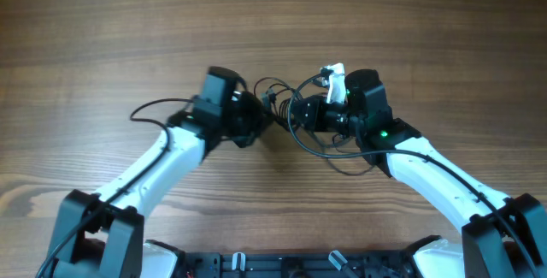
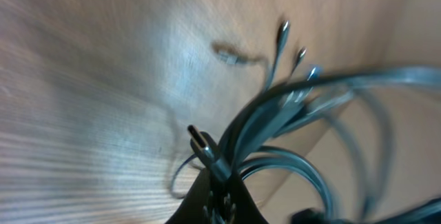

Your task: Untangle cables

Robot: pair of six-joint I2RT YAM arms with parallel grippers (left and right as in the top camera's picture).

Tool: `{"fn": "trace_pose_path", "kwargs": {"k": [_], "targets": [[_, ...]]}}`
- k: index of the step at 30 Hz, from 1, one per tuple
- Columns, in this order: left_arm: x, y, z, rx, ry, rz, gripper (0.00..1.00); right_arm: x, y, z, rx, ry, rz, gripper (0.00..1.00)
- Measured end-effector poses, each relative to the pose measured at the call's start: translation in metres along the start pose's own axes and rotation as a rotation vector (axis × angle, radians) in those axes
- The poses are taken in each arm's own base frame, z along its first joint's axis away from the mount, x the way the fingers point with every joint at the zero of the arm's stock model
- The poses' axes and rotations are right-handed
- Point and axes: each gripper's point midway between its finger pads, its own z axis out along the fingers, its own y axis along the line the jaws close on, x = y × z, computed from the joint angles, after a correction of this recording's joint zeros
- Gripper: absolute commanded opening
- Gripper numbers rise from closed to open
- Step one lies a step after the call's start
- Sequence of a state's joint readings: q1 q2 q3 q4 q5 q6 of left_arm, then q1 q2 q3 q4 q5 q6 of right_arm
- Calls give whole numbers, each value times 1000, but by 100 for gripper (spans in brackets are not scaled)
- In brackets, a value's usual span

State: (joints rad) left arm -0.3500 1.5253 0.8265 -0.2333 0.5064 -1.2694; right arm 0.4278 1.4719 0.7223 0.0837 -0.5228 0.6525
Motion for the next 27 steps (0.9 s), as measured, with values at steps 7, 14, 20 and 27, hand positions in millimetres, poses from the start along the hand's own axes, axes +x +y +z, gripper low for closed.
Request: {"fn": "trace_pose_path", "kwargs": {"k": [7,14,20,27], "targets": [[-56,-9,-60,187,35,-112,4,25,-17,0,85,91,-30,5],[-112,4,-106,283,-92,-116,4,24,-29,-3,140,91,-39,4],[-174,55,-164,292,-304,-220,75,19,-34,-4,170,64,-37,4],[-93,54,-108,134,-31,-47,91,11,-30,-3,155,29,-46,5]]}}
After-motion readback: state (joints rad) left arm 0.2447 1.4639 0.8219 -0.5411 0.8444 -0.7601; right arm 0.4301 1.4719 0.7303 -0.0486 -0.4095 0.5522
